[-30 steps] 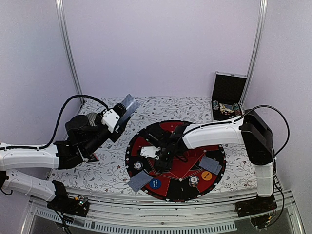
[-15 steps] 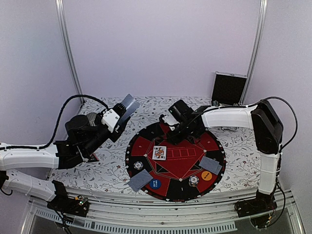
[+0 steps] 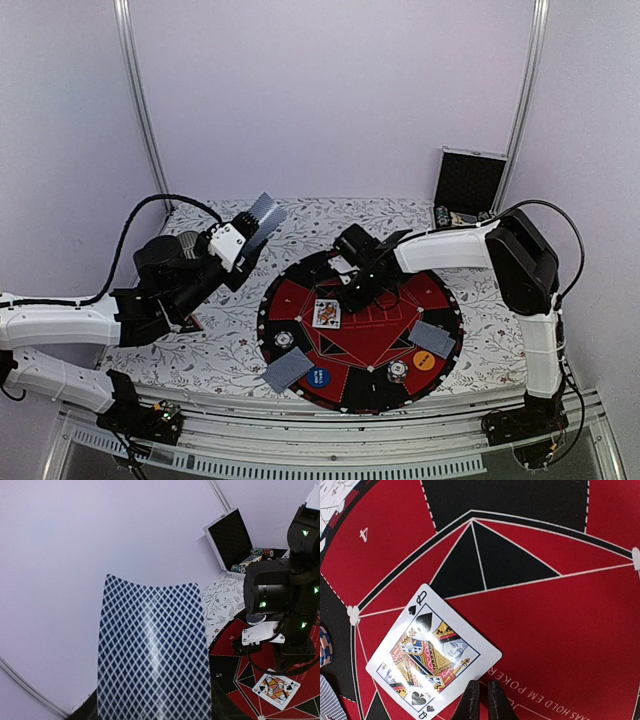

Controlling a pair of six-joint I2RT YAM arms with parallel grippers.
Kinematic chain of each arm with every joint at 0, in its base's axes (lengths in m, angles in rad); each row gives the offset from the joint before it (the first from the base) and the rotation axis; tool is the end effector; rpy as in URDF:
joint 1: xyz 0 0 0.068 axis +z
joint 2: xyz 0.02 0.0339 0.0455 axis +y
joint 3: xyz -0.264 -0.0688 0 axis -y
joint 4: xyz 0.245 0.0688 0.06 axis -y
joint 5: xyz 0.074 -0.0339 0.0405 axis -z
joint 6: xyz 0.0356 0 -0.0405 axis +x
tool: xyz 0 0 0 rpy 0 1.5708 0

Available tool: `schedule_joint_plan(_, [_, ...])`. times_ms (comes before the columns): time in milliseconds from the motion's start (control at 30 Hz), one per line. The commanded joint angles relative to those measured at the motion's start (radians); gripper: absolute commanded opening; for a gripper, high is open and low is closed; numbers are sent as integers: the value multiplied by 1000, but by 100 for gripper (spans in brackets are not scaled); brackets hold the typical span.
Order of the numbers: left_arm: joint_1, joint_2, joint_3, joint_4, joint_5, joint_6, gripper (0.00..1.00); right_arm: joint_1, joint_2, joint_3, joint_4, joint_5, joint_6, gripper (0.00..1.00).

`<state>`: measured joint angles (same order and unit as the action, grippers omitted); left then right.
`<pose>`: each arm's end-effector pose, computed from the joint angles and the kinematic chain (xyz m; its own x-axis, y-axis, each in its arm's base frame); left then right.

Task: Distribute texas hold em gaming equipment
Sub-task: Adjust the poker card in the community card area.

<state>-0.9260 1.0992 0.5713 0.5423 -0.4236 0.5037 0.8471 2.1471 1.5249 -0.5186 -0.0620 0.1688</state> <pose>0.1610 -0.1897 0.2786 0.2400 0.4129 -0.8786 0.4176 0.7731 0.4774 0.2921 0.3339 0.1413 -0.7219 -0.5637 -0.4015 -0.6530 0.7468 0.1256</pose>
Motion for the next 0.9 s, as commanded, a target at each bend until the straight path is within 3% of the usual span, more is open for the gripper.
schedule_joint_plan(0, [13,-8,21,42,5,-6,52,29,65,29,-22,-34,25,9])
schedule_joint_plan(733, [15,-7,19,41,3,-2,52,29,38,92,-5,-88,16,10])
schedule_joint_plan(833, [14,-6,18,34,25,3,52,17,-38,77,17,-116,4,17])
schedule_joint_plan(867, [13,-6,19,27,41,5,52,11,-73,67,30,-123,-2,26])
